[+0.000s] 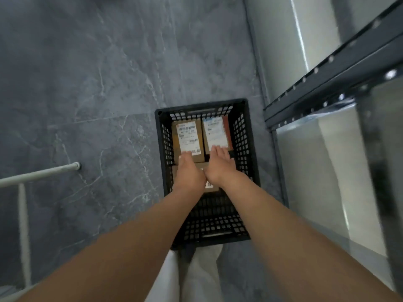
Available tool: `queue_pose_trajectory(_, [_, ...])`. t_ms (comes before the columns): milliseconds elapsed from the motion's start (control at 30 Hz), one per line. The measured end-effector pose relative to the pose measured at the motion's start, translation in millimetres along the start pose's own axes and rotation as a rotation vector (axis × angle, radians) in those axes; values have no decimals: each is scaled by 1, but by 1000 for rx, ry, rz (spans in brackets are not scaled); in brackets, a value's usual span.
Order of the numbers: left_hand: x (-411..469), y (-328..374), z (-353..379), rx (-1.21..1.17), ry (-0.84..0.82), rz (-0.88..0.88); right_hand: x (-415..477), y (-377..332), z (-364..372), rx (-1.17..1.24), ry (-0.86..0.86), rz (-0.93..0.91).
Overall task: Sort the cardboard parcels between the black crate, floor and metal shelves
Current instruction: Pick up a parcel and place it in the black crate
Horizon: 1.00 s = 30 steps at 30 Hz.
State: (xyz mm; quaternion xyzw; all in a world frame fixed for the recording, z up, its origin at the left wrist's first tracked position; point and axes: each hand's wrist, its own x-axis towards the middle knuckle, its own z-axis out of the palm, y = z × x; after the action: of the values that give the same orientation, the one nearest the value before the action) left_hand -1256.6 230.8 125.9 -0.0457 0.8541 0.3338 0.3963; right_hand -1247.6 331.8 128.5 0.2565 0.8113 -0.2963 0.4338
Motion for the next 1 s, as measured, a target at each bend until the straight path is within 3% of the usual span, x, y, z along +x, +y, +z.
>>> queue_pose_trajectory(100, [-25,67,-51,40,45,96,-60,-34,-69,-10,158,-11])
queue_pose_trajectory(233, [-81,168,-150,154,219,256,-163,-99,-164,-112,424,-199])
queue_pose_trajectory(400, [-214,284,-269,381,438,564,-334,-155,-274,-158,855,-355])
queue_pose_trajectory(567, [-346,366,-356,425,735,801,-495,-195,-356,-71,1187,-334])
queue_pose_trajectory(700, [-432,432,-404,386,943,959,-598,-224,-401,-153,1496,-439])
queue_pose_trajectory(800, [-486,467,-427,347,1053,1075,-660,-231,-418,-196,1635,-432])
queue_pose_trajectory(1000, [-532,499,-463,390,1078,1282,-726,-240,-425,-290,1802,-313])
